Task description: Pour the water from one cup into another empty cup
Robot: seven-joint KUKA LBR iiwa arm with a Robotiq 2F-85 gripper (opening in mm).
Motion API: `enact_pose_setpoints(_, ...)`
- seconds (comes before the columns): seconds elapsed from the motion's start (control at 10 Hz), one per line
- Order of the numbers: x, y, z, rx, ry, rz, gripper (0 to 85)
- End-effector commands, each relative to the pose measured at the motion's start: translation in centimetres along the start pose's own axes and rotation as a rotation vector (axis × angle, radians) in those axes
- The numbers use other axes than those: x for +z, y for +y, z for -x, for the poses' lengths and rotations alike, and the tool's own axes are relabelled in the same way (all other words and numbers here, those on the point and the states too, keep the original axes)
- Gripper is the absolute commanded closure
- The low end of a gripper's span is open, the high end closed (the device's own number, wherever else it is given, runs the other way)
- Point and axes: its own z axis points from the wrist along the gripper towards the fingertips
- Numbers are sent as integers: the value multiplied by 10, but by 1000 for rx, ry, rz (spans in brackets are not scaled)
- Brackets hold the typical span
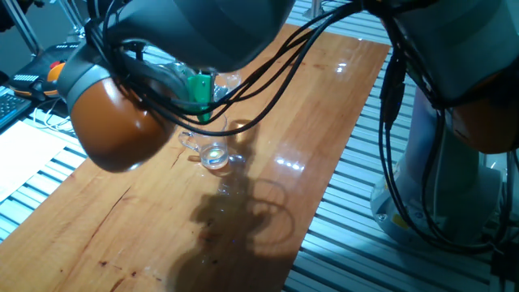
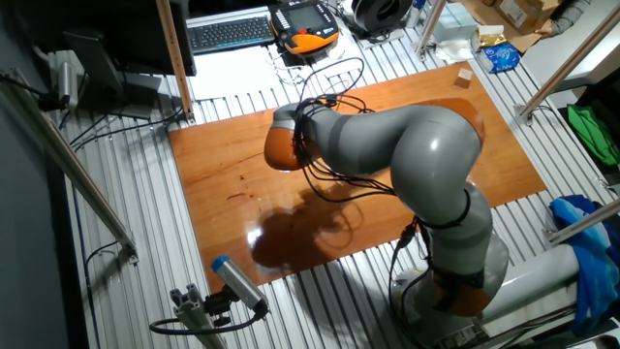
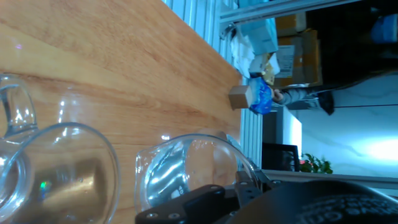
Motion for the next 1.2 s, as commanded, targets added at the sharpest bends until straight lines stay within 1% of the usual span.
enact_pose_setpoints(0.0,-1,0,0,-2,2,-12,850)
enact_pose_setpoints(0.2,-2,0,0,-3,7,-25,850)
enact_pose_setpoints(0.4,-4,0,0,-8,11,-46,850)
enact_pose_setpoints(1.1,-8,0,-1,-16,13,-100,850)
